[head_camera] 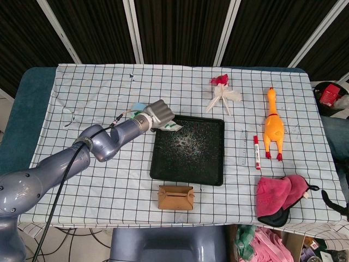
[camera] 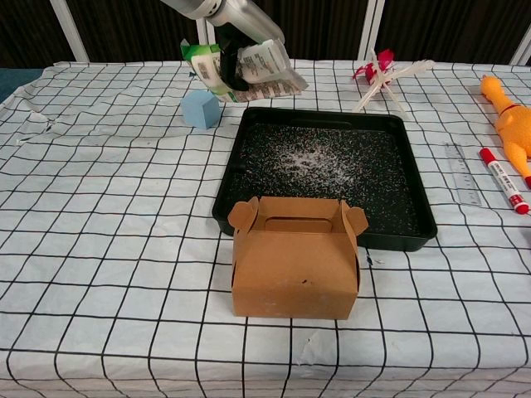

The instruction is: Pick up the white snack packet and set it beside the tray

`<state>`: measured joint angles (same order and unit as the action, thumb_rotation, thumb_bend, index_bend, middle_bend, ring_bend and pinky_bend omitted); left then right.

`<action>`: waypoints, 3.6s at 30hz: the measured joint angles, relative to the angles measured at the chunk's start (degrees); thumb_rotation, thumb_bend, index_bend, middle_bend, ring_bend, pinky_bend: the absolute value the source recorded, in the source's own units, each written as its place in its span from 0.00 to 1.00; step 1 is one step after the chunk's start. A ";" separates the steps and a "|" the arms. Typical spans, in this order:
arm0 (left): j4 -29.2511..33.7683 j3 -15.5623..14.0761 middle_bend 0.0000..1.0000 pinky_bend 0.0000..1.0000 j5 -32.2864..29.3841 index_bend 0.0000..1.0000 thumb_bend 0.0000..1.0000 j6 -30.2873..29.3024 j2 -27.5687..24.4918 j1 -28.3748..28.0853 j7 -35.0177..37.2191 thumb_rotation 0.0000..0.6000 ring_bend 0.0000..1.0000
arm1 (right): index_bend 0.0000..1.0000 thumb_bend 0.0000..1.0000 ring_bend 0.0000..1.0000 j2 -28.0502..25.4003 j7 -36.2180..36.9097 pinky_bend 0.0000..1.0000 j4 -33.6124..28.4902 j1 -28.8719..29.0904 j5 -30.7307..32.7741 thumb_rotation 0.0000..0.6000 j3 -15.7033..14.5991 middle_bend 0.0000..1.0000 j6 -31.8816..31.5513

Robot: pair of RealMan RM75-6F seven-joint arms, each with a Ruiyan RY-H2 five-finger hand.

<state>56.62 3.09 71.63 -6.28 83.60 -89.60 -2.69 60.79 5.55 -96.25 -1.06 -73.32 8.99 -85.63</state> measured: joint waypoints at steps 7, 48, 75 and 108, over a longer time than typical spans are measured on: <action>-1.65 -2.44 0.50 0.47 -0.73 0.52 0.68 -0.64 1.16 -2.00 -2.34 1.00 0.35 | 0.19 0.25 0.18 -0.04 0.01 0.29 -0.05 -0.11 0.05 1.00 0.07 0.08 -0.09; -4.92 -10.23 0.50 0.50 -10.33 0.52 0.68 -6.41 5.78 -6.98 -8.43 1.00 0.35 | 0.20 0.25 0.18 -0.33 0.57 0.29 0.01 -0.50 0.29 1.00 0.34 0.08 -0.15; -1.39 3.31 0.58 0.70 -6.98 0.59 0.72 -19.67 3.24 9.78 11.53 1.00 0.46 | 0.20 0.25 0.18 -0.40 0.29 0.29 -0.23 -0.80 0.17 1.00 0.27 0.08 -0.45; -5.07 9.90 0.58 0.69 -2.66 0.60 0.72 -45.14 14.88 32.93 36.19 1.00 0.47 | 0.20 0.25 0.18 -0.56 0.34 0.29 -0.57 -1.08 -0.07 1.00 0.16 0.08 -0.66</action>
<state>51.55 12.99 68.97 -51.42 98.48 -56.68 33.49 60.23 5.88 -96.82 -2.15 -73.39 9.14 -86.29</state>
